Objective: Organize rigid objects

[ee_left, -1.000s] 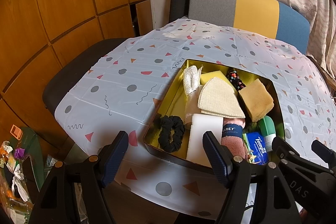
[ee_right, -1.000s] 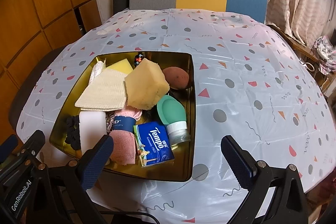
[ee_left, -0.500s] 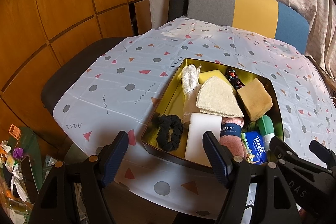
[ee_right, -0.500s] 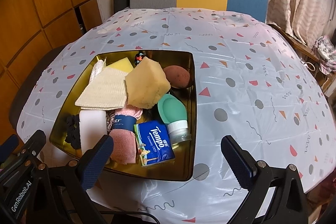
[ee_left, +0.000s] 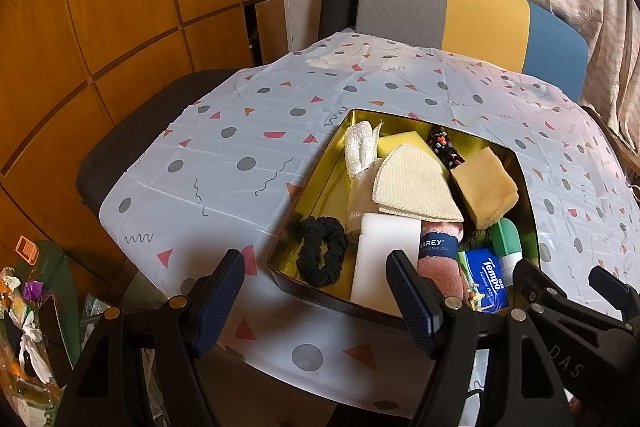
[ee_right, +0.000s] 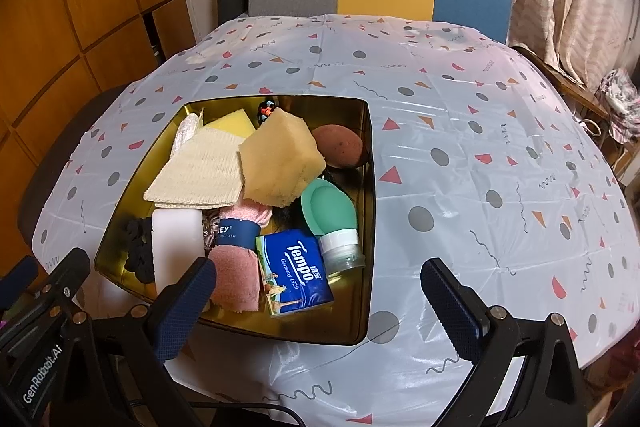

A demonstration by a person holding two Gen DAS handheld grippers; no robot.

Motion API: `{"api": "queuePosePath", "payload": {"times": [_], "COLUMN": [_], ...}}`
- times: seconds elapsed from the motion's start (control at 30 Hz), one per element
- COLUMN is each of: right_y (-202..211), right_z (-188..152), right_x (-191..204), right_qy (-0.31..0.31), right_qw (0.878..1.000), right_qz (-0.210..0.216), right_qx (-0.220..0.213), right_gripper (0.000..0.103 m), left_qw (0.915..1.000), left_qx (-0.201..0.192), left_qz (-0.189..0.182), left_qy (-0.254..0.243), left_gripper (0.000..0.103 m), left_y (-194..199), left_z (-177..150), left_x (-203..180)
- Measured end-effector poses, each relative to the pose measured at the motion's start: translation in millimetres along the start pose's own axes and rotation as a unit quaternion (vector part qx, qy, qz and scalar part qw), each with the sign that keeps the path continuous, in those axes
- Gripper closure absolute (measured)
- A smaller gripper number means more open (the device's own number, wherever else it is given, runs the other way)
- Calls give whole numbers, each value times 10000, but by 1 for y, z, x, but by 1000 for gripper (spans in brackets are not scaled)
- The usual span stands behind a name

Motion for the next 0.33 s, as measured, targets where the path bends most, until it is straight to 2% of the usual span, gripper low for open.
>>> {"api": "queuePosePath", "payload": {"times": [0.13, 0.2, 0.33], "right_y": [0, 0, 0], "right_z": [0, 0, 0], "right_x": [0, 0, 0], "right_qy": [11, 8, -3], "right_qw": [10000, 10000, 10000], "right_qz": [6, 5, 5], "right_qx": [20, 4, 5], "right_gripper": [0, 0, 0], "left_qw": [10000, 10000, 9999], "left_qx": [10, -35, -80], "left_qz": [-35, -7, 81], "left_qy": [7, 16, -5], "left_gripper": [30, 36, 36], "left_y": [-1, 0, 1], "left_z": [1, 0, 1], "left_x": [0, 0, -1]}}
Point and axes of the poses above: each gripper's, at about its wrist camera, not at the fingertips, and y roughly against the way its jaws point, x to its left, z to its top, the point moved 1 cm from there along -y, roughly the way its jaws point, and after that the axes turned 13 degrees about x, right-handed, at the moved point
